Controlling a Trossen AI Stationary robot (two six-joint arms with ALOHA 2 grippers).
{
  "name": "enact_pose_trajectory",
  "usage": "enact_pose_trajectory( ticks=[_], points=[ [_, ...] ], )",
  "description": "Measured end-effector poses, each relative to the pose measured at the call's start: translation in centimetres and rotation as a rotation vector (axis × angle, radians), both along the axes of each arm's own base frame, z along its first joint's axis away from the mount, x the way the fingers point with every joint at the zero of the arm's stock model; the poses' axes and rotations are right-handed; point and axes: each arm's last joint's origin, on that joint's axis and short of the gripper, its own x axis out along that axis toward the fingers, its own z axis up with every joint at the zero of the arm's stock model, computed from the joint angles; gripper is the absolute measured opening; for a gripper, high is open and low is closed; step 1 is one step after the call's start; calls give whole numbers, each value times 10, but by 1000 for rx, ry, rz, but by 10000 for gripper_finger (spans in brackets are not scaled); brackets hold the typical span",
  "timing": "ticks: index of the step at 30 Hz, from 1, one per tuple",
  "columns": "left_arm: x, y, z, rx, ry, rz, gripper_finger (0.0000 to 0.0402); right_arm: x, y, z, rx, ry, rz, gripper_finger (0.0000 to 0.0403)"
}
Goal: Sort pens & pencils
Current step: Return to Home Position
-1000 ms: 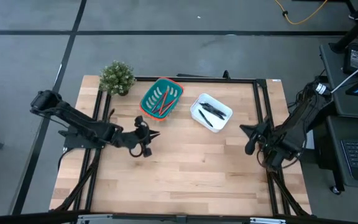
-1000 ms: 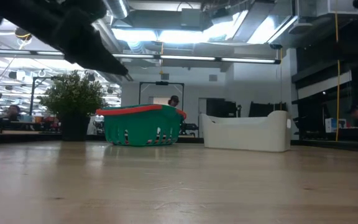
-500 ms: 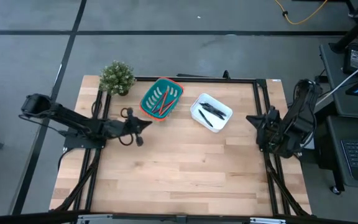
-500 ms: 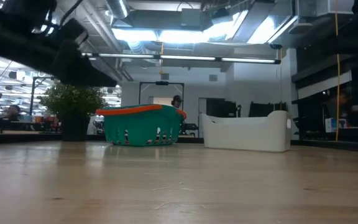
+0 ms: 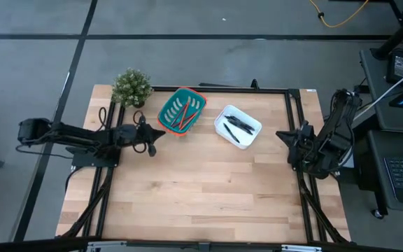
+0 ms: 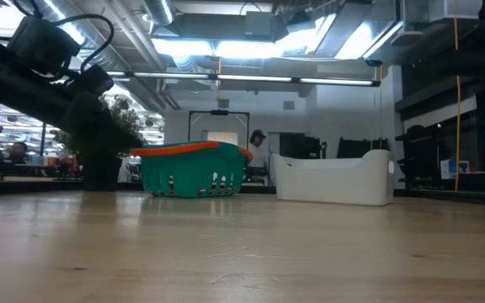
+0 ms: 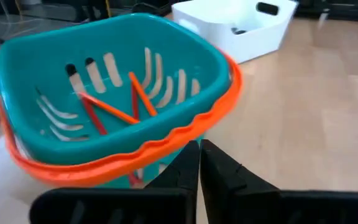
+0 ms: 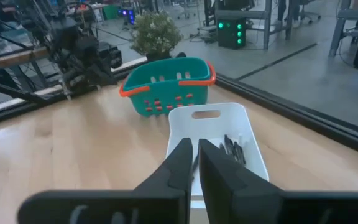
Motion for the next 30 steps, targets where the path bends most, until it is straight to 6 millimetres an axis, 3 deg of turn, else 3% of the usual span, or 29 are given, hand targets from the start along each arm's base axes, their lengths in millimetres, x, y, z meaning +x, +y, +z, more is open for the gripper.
enact_pose_trajectory(
  ticks=[6,17,24,30],
  points=[
    [-1,5,-1,-20,-3,40,3,1,2,-14,-13,8,0,30],
    [2,-6,1,-18,-26,-40,33,3,5,-17,-48,-3,-2,30],
    [5,-9,10,18,-111,-69,41,2,1,-61,-143,-118,-49,26],
    [5,-9,9,12,-97,-69,41,5,-1,-60,-140,-61,-106,5]
  ],
)
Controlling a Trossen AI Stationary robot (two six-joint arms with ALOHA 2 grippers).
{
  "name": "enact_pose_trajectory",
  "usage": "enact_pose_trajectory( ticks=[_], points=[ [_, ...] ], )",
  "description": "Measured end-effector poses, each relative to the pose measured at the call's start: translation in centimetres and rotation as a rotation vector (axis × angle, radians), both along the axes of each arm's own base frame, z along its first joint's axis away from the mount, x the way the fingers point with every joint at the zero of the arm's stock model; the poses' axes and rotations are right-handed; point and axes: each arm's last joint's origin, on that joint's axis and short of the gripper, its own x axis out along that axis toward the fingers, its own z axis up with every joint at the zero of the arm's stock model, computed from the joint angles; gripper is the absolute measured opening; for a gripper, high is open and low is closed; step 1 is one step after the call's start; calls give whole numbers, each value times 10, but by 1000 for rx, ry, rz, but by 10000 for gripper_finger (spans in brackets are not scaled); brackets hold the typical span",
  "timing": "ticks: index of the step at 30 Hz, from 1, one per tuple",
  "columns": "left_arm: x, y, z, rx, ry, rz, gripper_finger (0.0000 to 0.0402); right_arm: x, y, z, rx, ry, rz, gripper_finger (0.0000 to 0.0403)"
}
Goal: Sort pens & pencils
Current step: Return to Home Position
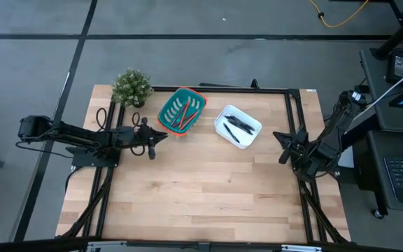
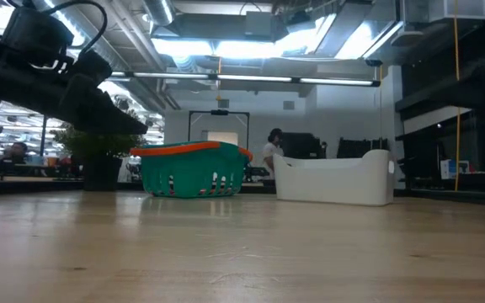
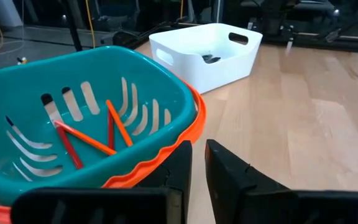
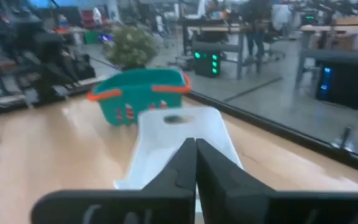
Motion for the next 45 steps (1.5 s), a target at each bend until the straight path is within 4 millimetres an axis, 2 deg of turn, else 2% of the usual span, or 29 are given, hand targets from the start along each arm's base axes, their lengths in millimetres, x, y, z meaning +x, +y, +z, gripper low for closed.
enact_pose_trajectory(
  ticks=[12,23,27,33,39,45],
  points=[
    [0,-1,0,4,5,4,41,1,0,-2,23,13,-10,42],
    [0,-1,-1,4,9,4,41,1,0,-2,28,9,-10,45],
    [-1,-1,3,7,-15,4,41,0,-2,-2,106,-39,-25,45],
    [-7,-1,19,20,-144,9,41,-3,-18,2,225,-150,-192,45],
    [-18,4,39,45,-316,56,41,-6,-32,4,257,-226,-403,45],
    [-30,7,54,70,-453,94,41,-14,-42,6,323,-345,-541,45]
  ],
)
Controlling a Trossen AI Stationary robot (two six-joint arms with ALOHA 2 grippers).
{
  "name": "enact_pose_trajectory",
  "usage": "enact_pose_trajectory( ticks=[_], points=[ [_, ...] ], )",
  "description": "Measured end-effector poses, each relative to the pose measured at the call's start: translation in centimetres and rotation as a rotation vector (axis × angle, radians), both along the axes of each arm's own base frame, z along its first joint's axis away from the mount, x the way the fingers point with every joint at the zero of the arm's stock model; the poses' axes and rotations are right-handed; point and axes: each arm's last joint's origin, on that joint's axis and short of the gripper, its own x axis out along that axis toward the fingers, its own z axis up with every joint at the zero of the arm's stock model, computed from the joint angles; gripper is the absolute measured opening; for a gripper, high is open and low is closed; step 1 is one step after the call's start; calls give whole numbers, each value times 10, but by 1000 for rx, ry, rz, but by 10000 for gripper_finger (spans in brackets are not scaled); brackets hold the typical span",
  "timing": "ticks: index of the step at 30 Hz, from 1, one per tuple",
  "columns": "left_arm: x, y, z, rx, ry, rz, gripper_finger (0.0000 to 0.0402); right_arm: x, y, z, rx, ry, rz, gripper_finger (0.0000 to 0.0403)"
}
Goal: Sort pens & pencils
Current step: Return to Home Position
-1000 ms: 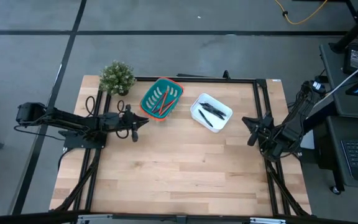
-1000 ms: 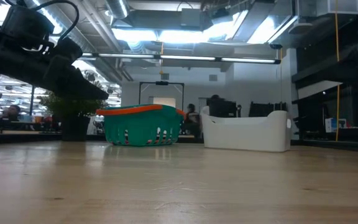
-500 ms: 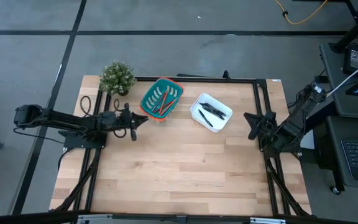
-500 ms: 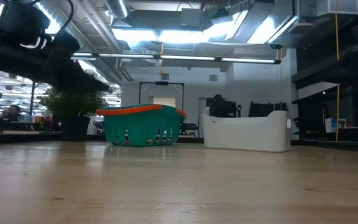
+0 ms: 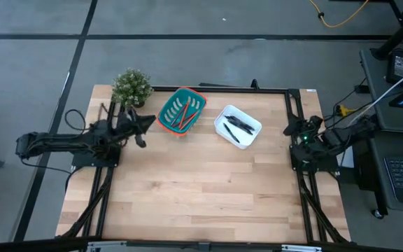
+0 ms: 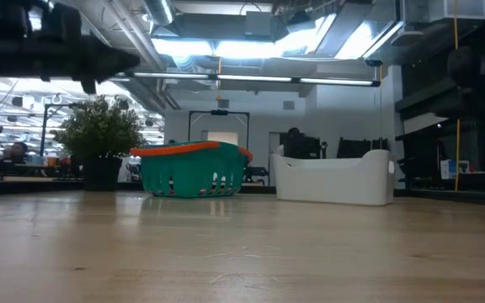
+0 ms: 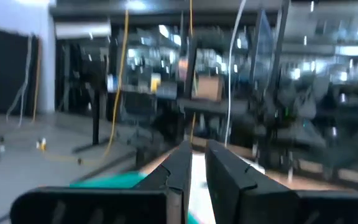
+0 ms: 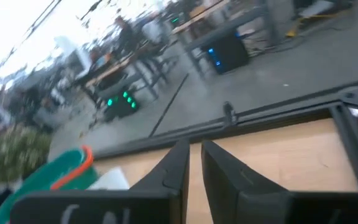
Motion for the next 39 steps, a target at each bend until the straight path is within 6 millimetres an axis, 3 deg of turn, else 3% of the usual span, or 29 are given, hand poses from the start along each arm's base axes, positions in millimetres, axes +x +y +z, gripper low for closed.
enact_pose_trajectory(
  ticks=[9,21,33,39],
  points=[
    [-21,2,19,45,-207,61,41,-11,-7,1,54,-146,-106,45],
    [-42,-3,33,87,-402,56,41,-12,-8,1,54,-146,-119,45],
    [-41,-8,34,75,-411,-6,41,-12,-9,1,51,-146,-156,46],
    [-34,-9,22,45,-266,-30,41,-12,-9,1,50,-145,-156,46]
  ],
)
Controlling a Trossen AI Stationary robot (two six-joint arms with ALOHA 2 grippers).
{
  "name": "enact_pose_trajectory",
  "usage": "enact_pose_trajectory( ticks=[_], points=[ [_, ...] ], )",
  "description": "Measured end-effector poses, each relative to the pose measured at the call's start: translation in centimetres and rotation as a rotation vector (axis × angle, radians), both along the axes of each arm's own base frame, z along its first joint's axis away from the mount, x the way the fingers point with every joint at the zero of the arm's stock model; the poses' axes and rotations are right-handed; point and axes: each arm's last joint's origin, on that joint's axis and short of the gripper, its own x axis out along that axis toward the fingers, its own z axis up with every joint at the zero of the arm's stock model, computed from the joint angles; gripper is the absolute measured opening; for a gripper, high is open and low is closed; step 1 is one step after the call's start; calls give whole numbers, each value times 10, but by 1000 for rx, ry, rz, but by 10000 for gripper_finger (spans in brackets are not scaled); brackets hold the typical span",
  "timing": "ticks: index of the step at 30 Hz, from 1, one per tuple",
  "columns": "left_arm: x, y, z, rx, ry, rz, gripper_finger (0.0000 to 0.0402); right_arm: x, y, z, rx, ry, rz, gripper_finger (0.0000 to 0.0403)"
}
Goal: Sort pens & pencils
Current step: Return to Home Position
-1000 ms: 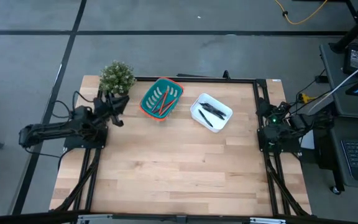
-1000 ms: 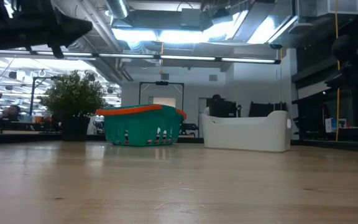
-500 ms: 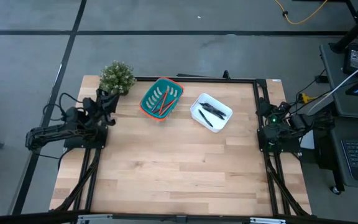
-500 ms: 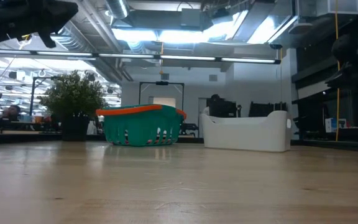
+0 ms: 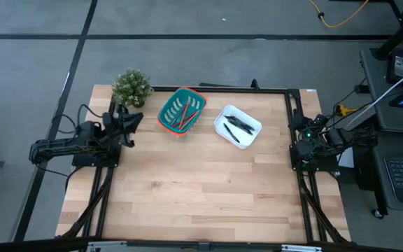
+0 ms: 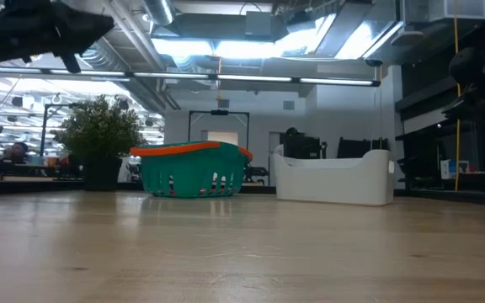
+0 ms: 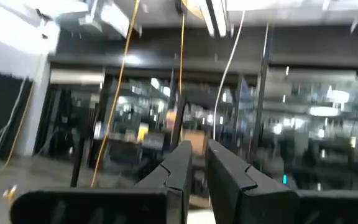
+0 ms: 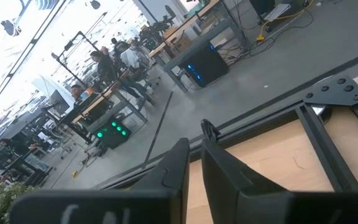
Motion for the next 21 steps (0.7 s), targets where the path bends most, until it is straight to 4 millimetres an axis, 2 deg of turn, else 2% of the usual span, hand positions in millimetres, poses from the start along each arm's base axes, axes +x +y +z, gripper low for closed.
enact_pose_trajectory(
  ticks=[10,21],
  points=[
    [11,1,-40,-65,427,-4,41,0,0,0,0,0,0,46],
    [10,1,-38,-61,410,-5,41,0,0,0,0,0,0,46]
  ],
)
